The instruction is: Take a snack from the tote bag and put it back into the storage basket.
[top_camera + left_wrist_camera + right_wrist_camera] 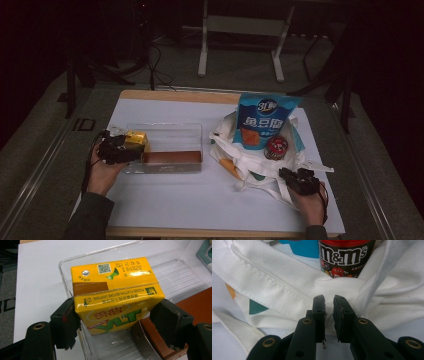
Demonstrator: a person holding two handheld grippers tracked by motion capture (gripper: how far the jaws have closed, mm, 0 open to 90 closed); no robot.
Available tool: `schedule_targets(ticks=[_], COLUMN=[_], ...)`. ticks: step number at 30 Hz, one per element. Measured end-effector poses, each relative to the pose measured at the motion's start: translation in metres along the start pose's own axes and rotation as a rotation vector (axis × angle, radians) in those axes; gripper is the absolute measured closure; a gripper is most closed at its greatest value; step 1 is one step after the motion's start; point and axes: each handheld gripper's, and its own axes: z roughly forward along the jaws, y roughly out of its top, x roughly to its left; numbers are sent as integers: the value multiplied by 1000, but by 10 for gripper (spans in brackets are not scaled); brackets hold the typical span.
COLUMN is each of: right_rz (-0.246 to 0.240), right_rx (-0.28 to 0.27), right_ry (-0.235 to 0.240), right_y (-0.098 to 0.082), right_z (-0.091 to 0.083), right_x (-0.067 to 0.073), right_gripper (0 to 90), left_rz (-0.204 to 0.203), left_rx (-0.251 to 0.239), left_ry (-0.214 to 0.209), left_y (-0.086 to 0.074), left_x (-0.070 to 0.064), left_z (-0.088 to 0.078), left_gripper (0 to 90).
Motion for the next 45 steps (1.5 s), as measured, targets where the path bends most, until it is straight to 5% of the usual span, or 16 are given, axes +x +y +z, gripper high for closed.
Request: schedule_targets(ticks=[10, 20, 45], right_rz=[0, -1, 3], right_rx=[0, 0, 0], right_ry=[0, -1, 8], right_y=[0, 0, 0], right_z=[0, 0, 0], right_x=[0, 0, 0], right_gripper=[797, 796, 785], left_rz=[17, 79, 143], left_rx=[-48, -95, -123], left_ry=[-8, -37, -76], left_y=[3, 10, 30], left_x=[2, 2, -3], left_z=[-10, -24, -32], left_gripper=[234, 243, 192])
